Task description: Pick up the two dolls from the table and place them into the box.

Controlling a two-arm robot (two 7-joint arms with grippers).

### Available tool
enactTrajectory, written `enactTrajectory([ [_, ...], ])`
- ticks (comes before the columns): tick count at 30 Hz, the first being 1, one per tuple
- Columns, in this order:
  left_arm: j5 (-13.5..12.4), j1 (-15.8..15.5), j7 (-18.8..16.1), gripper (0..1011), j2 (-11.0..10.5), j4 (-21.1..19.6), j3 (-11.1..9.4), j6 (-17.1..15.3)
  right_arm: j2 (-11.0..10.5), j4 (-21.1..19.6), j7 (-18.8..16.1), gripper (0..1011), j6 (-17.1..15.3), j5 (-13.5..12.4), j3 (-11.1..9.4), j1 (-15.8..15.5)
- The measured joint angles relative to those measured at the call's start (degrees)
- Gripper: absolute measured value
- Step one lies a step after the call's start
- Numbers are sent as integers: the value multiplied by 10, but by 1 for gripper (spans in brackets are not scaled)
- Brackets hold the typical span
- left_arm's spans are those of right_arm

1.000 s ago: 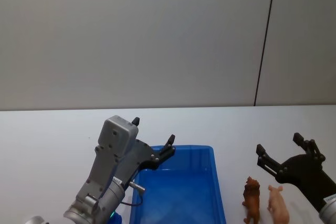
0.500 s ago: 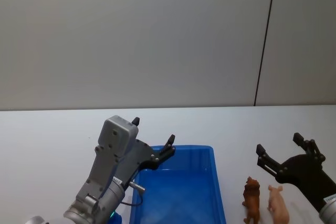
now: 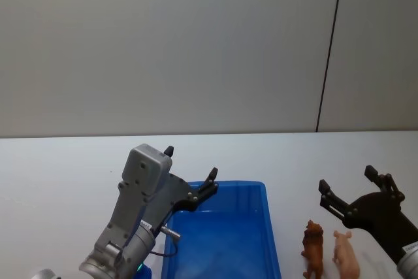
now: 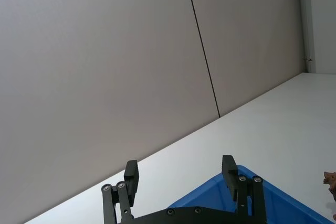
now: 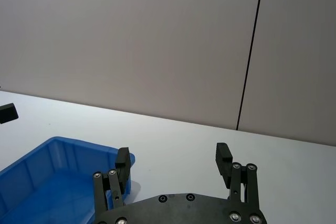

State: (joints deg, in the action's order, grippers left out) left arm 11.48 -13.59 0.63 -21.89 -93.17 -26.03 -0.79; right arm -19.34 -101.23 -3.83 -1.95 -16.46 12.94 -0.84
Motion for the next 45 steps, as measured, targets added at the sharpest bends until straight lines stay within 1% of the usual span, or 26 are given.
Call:
enactTrajectory([
  [18, 0, 0, 0, 1001, 0, 0, 0, 0, -1, 0, 0, 1001, -1, -1, -1, -2],
  [26, 0, 0, 0, 1001, 0, 0, 0, 0, -4, 4, 14, 1001, -15, -9, -4, -14],
  [33, 0, 0, 0, 1001, 0, 0, 0, 0, -5, 8, 35, 1001, -33, -10, -4, -29],
  [41, 0, 0, 0, 1001, 0, 0, 0, 0, -3, 15, 51, 1001, -49, 1, 1, -44],
  [45, 0, 0, 0, 1001, 0, 0, 0, 0, 0, 18, 55, 1001, -55, 12, 6, -50],
])
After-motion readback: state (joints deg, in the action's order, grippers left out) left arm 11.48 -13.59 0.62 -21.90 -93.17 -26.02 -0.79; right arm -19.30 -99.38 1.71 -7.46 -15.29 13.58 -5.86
